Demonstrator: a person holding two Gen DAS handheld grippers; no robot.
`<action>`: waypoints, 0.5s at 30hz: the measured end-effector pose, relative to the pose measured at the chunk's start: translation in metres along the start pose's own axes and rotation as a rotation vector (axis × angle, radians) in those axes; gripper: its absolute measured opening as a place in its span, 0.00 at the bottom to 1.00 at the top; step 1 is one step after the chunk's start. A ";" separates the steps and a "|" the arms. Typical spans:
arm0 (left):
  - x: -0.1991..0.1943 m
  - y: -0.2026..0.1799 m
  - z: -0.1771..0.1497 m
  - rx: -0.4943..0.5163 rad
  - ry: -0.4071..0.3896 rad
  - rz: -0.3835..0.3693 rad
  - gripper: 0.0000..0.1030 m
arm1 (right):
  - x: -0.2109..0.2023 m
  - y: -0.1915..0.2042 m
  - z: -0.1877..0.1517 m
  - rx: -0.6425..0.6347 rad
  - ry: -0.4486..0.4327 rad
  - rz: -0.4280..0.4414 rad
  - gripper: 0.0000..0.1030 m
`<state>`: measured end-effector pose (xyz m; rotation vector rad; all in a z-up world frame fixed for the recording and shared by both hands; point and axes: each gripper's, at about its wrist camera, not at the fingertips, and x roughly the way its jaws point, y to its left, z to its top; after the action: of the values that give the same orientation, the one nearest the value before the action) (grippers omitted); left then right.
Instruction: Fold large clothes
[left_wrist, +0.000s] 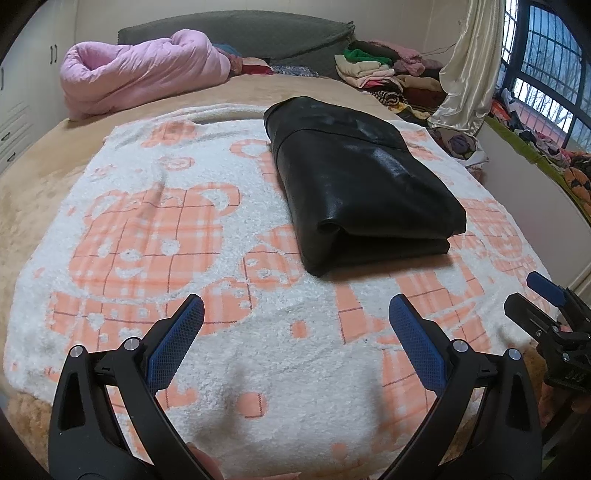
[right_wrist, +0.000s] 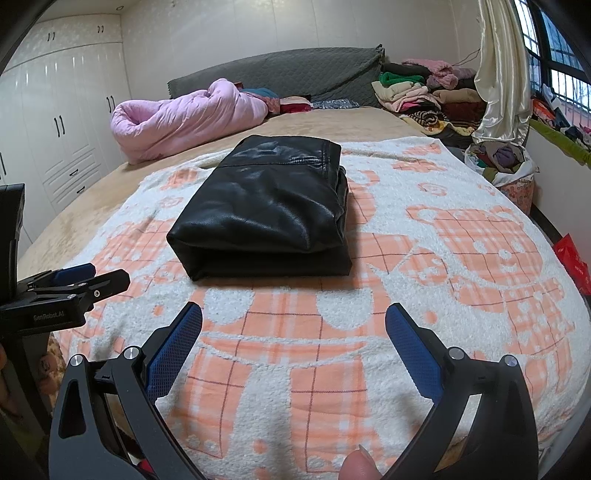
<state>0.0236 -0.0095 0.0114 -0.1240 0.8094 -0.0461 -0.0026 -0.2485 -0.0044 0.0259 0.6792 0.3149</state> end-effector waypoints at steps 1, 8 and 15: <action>0.000 0.001 0.000 -0.001 0.002 0.005 0.91 | 0.000 0.000 0.000 0.000 0.000 0.000 0.96; 0.001 0.000 0.000 0.005 0.008 0.013 0.91 | -0.001 0.001 0.000 -0.003 -0.003 -0.004 0.96; -0.006 -0.001 0.002 0.023 -0.026 0.064 0.91 | -0.014 -0.005 0.000 0.016 -0.018 -0.028 0.96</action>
<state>0.0210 -0.0093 0.0176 -0.0769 0.7858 0.0062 -0.0114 -0.2575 0.0031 0.0345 0.6641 0.2822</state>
